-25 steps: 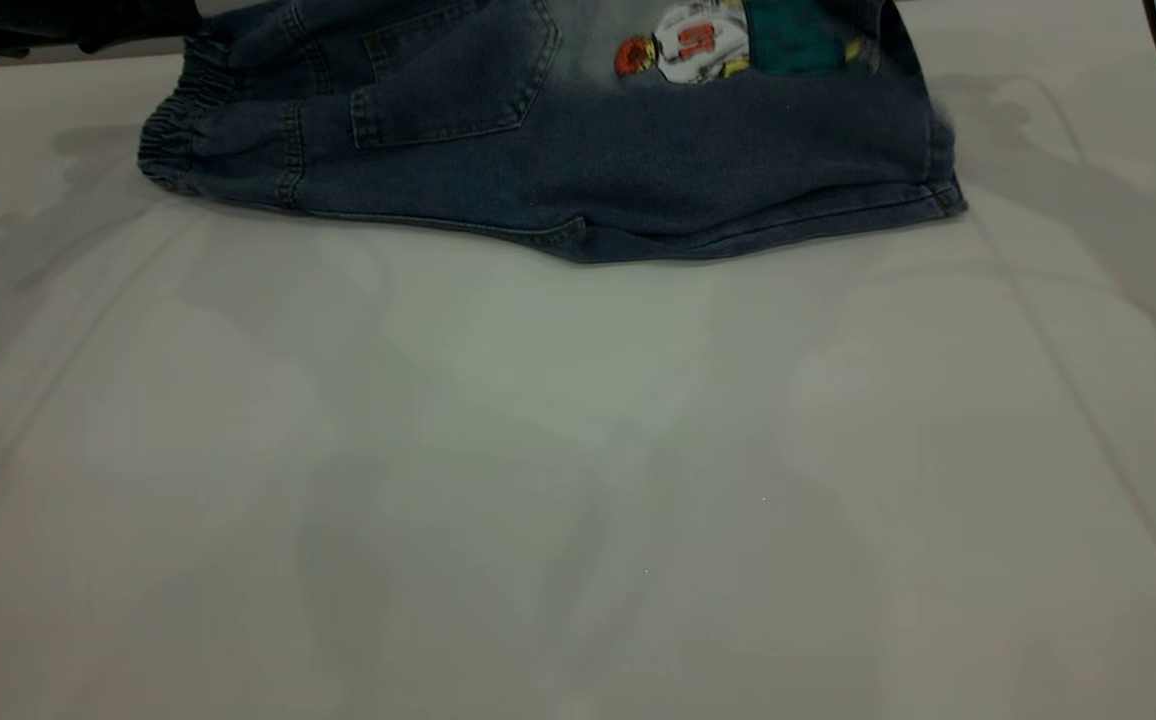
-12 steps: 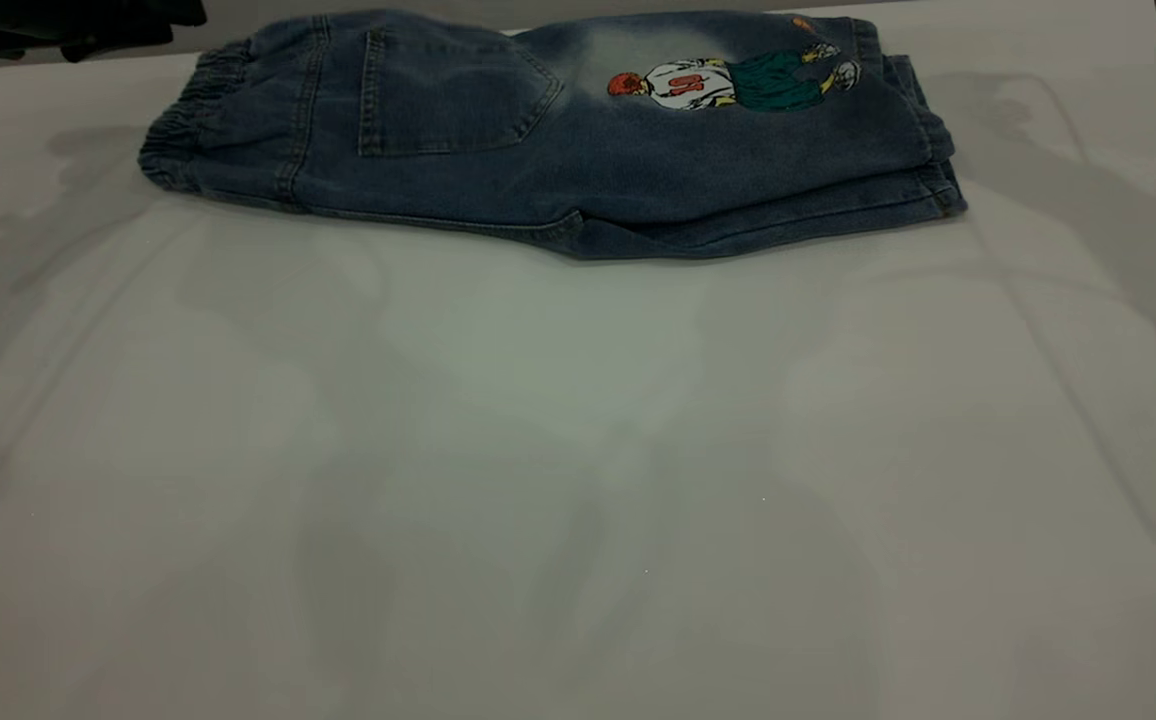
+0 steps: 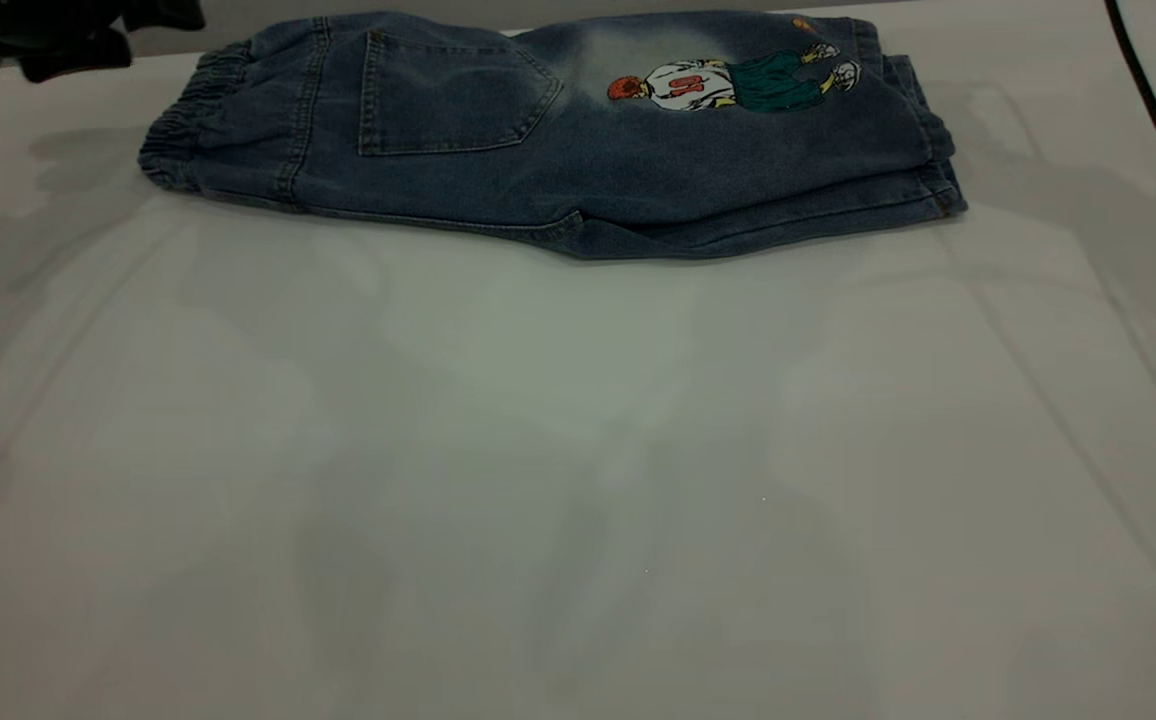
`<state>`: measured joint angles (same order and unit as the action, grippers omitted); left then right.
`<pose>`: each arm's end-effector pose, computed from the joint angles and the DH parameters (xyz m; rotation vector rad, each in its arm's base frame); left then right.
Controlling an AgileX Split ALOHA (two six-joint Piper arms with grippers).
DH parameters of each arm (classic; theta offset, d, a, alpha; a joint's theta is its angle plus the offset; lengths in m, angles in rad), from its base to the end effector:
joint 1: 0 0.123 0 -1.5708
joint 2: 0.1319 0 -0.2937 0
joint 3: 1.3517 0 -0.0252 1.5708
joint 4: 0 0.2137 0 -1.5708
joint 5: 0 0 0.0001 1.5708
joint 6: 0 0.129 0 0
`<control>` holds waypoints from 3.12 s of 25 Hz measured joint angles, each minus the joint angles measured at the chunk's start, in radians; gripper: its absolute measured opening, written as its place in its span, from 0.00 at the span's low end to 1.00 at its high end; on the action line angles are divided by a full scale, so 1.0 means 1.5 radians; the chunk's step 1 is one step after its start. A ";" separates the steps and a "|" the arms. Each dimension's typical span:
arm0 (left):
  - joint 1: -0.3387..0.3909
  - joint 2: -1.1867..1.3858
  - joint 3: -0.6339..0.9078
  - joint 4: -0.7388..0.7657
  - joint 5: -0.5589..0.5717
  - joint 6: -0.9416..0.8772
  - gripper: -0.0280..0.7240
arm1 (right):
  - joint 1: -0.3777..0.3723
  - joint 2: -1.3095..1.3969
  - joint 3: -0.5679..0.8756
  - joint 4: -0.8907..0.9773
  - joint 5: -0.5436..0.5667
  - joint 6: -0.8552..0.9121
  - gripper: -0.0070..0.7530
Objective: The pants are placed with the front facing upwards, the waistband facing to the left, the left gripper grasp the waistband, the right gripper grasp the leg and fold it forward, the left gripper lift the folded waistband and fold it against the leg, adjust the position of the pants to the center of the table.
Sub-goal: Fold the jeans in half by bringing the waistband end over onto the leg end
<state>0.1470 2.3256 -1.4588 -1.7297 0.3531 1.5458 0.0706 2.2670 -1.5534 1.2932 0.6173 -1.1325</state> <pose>0.4895 0.0279 0.0963 -0.2071 2.2657 -0.4233 0.4712 0.1054 0.1385 -0.2432 2.3352 0.7856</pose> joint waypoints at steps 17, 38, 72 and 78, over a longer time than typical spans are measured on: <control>0.000 0.120 -0.036 -0.021 0.124 -0.057 0.77 | 0.000 0.000 0.000 -0.018 0.018 0.005 0.65; -0.002 0.077 -0.039 -0.001 0.186 -0.059 0.09 | 0.014 0.000 0.000 0.003 0.023 0.005 0.65; -0.067 0.031 -0.040 0.074 0.223 -0.116 0.09 | 0.229 0.188 -0.460 -0.681 0.198 0.612 0.65; -0.067 0.031 -0.040 0.076 0.236 -0.117 0.09 | 0.267 0.234 -0.532 -0.787 0.210 0.591 0.65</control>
<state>0.0468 2.3713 -1.5186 -1.6161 0.7066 1.3702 0.4713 2.6182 -2.3521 0.1131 0.9322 -0.2462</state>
